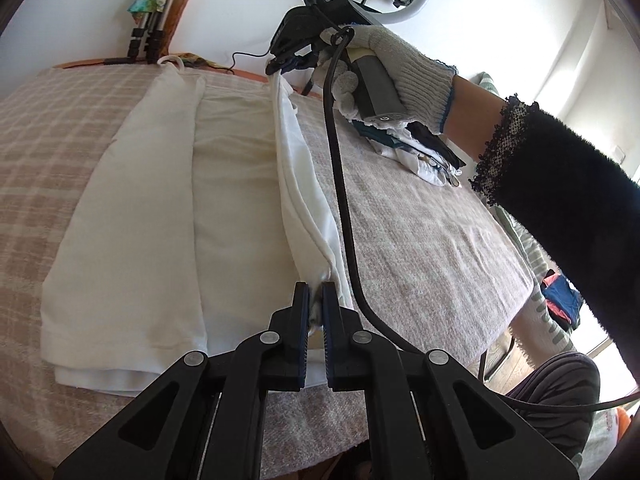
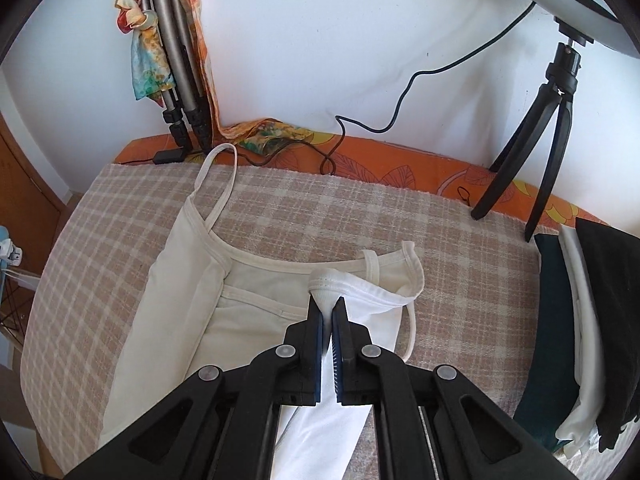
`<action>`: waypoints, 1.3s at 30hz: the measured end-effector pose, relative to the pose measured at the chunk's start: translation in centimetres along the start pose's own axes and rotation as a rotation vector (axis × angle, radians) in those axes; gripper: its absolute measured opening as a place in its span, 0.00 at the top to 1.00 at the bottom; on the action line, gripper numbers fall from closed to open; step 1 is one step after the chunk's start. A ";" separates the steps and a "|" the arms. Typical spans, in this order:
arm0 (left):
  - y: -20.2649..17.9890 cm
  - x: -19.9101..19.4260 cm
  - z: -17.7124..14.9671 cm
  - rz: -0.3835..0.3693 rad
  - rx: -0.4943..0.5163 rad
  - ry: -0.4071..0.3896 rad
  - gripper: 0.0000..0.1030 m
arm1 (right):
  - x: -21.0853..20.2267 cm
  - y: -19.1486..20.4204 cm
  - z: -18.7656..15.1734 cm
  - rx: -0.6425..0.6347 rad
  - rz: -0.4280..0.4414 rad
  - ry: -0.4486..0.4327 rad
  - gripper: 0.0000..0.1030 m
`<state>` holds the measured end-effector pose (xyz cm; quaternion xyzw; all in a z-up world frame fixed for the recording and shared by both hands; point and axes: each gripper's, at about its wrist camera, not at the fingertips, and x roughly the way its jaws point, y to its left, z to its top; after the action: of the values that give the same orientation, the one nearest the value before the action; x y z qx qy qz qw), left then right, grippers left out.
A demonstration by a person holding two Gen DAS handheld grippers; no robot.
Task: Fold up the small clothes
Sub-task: 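Grasp the opposite side edge with both tools and fold it toward the center, then grasp the hem end of the folded strip with both tools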
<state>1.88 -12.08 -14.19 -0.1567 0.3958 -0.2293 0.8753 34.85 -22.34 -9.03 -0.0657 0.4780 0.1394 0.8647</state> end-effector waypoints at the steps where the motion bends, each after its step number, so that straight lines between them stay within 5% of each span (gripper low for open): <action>1: 0.4 -0.1 0.0 -0.004 -0.022 -0.001 0.95 | 0.5 0.6 0.1 -0.006 -0.004 0.004 0.99; 7: 2.8 -0.3 0.0 -0.033 -0.162 0.000 0.95 | 3.3 3.3 0.3 -0.033 0.008 0.034 0.99; 13: 3.3 -0.1 -0.5 -0.015 -0.165 0.018 0.95 | 5.5 5.0 -0.1 -0.057 0.019 0.060 0.98; 15: 3.1 0.0 -0.6 -0.007 -0.153 0.026 0.95 | 5.9 5.4 -0.1 -0.063 0.027 0.070 0.90; 17: 2.9 -0.2 -0.4 0.006 -0.145 0.037 0.92 | 5.3 5.3 -0.2 -0.057 0.031 0.059 0.64; 22: 2.2 -1.4 -0.5 0.005 -0.098 0.075 0.81 | -0.1 2.5 -1.8 0.028 0.112 -0.023 0.66; 31: 2.1 -7.5 -1.9 0.018 0.037 0.094 0.76 | -11.1 -3.4 -15.5 0.106 0.209 -0.028 0.65; 33: 3.2 -9.0 -1.6 0.050 0.057 0.078 0.69 | -11.8 -3.4 -19.1 0.118 0.257 0.004 0.65; 34: 3.8 -9.5 -1.3 0.081 0.066 0.067 0.57 | -12.2 -3.0 -20.7 0.119 0.271 0.017 0.65; 36: 5.8 -10.2 -0.6 0.142 0.031 0.053 0.50 | -12.4 -2.1 -23.5 0.118 0.295 0.047 0.65; 39: 8.9 -9.8 0.6 0.123 -0.101 0.073 0.50 | -11.8 -1.0 -26.6 0.134 0.353 0.100 0.65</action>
<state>-0.85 0.69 -11.76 -0.1677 0.4473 -0.1603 0.8638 7.71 -32.00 -13.35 0.0702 0.5326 0.2534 0.8045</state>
